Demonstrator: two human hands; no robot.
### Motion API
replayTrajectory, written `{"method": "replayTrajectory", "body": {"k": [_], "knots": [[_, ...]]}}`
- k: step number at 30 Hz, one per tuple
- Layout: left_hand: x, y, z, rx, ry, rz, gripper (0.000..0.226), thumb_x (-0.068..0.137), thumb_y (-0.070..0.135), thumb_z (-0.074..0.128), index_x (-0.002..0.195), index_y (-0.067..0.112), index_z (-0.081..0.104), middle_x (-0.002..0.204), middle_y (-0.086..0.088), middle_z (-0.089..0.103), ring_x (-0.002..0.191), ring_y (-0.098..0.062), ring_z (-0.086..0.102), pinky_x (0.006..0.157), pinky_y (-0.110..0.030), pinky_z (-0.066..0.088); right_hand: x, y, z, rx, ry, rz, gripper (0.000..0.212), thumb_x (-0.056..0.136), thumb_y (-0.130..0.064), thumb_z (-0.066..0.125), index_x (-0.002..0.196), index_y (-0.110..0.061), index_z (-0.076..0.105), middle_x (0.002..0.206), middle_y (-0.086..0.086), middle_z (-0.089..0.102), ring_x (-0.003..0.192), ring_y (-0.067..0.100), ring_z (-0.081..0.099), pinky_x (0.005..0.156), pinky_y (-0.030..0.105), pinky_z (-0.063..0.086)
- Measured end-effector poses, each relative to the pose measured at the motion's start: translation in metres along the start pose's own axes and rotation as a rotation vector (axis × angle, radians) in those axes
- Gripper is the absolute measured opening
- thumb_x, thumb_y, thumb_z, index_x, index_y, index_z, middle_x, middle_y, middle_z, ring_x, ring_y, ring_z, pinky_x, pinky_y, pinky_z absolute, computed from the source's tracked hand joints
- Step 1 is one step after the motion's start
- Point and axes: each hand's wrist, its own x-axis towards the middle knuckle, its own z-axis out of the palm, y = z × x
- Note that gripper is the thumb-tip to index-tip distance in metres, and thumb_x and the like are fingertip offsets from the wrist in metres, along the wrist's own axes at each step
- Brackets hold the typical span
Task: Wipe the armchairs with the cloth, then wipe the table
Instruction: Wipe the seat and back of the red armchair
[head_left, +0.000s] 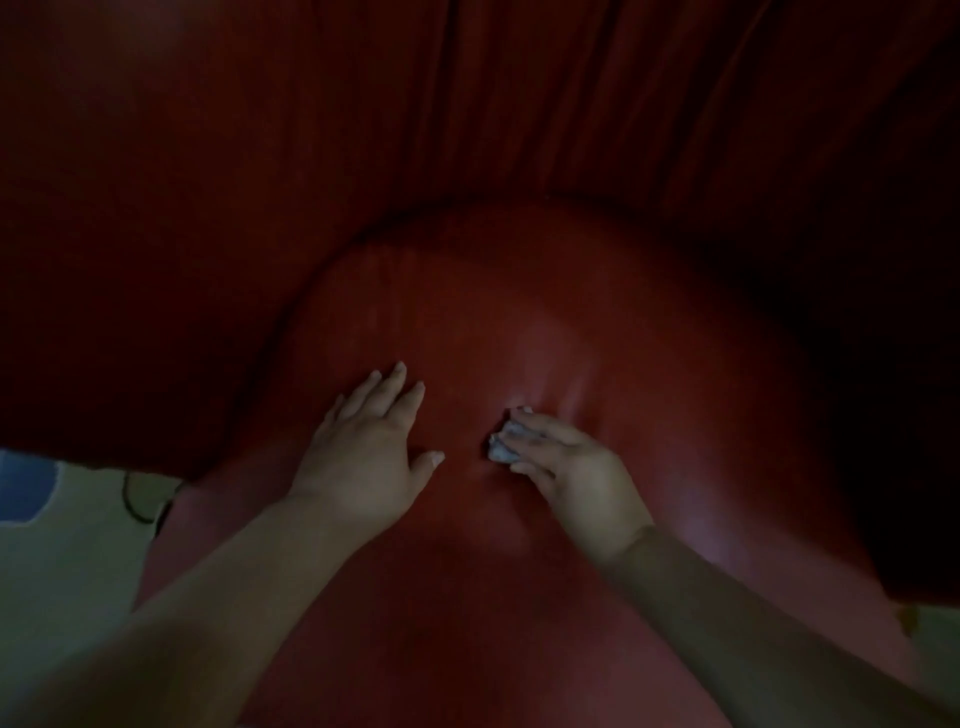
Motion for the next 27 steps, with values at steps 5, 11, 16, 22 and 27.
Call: {"method": "replayTrajectory", "body": {"k": [5,11,16,22,27], "knots": [[-0.038,0.016,-0.053,0.074,0.031,0.02,0.067,0.092,0.049,0.049,0.15,0.024,0.026,0.159,0.004,0.014,0.146,-0.016,0.009,0.119,-0.037,0.013,-0.028,-0.046,-0.027,-0.068,0.311,-0.023,0.031,0.091,-0.002,0.059,0.121,0.002,0.061,0.123,0.01,0.059,0.109,-0.003,0.057,0.102,0.009,0.036],[-0.089,0.047,-0.173,0.136,0.182,0.097,0.059,0.09,0.039,0.056,0.143,0.019,0.04,0.149,0.0,0.037,0.137,-0.02,0.028,0.112,-0.041,0.029,-0.065,-0.132,-0.084,-0.005,0.478,-0.06,0.027,0.088,-0.007,0.065,0.115,-0.008,0.067,0.123,0.005,0.058,0.103,-0.009,0.053,0.091,-0.005,0.029],[-0.129,0.054,-0.257,0.169,0.297,0.138,0.058,0.088,0.037,0.059,0.141,0.018,0.043,0.147,-0.001,0.04,0.136,-0.022,0.029,0.11,-0.041,0.029,-0.101,-0.199,-0.105,0.06,0.528,-0.062,0.028,0.089,-0.014,0.065,0.116,-0.013,0.067,0.122,-0.001,0.06,0.116,0.011,0.056,0.106,0.027,0.041],[-0.146,0.029,-0.303,0.185,0.268,0.218,0.06,0.088,0.037,0.058,0.142,0.017,0.042,0.148,-0.002,0.039,0.136,-0.022,0.029,0.11,-0.042,0.03,-0.118,-0.262,-0.087,0.174,0.583,0.057,0.027,0.09,-0.02,0.062,0.117,-0.021,0.065,0.118,-0.006,0.06,0.096,0.029,0.066,0.084,0.05,0.054],[-0.142,-0.016,-0.338,0.188,0.233,0.323,0.06,0.087,0.035,0.06,0.142,0.015,0.044,0.148,-0.004,0.039,0.134,-0.024,0.031,0.111,-0.044,0.029,-0.11,-0.311,-0.051,0.299,0.734,0.169,0.021,0.091,-0.024,0.059,0.106,-0.037,0.067,0.106,-0.01,0.065,0.08,0.0,0.066,0.051,0.014,0.05]]}}
